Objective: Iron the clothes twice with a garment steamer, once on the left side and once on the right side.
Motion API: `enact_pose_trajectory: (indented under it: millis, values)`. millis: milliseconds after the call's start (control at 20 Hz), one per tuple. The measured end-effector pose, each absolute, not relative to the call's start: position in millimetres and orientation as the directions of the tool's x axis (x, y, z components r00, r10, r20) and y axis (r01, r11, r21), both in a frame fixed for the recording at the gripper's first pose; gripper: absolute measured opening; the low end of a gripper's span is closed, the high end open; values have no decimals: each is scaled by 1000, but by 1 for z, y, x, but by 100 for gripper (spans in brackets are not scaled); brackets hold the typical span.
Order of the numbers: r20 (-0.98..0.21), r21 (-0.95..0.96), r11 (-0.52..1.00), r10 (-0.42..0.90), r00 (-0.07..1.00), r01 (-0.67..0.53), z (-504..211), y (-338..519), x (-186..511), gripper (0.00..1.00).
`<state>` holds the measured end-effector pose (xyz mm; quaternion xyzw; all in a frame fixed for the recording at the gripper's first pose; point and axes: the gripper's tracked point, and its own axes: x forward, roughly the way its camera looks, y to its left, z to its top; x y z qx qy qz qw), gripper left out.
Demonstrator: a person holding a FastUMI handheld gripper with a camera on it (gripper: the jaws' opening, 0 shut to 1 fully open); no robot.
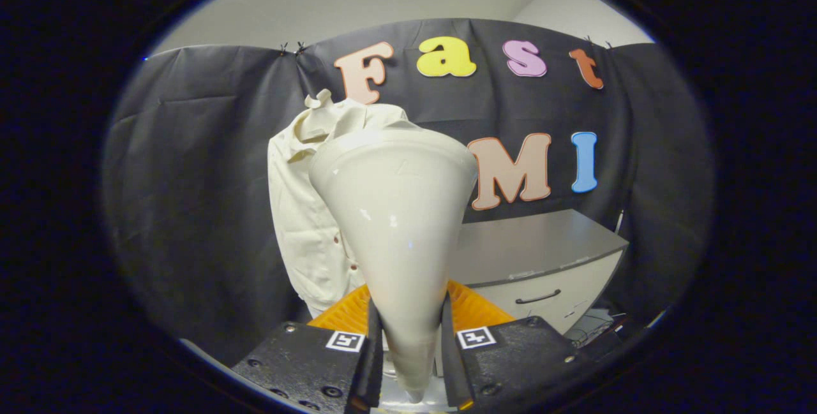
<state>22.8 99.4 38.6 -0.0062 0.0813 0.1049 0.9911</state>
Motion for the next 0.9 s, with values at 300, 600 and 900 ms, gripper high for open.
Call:
enact_pose_trajectory:
  millis: [300, 600, 900]
  values:
    - [-170, 34, 983, 186, 968, -183, 25, 82, 15, 38]
    - [-145, 59, 990, 136, 980, -129, 20, 55, -6, 38]
    - [-137, 50, 996, 76, 988, -69, 22, 43, -22, 38]
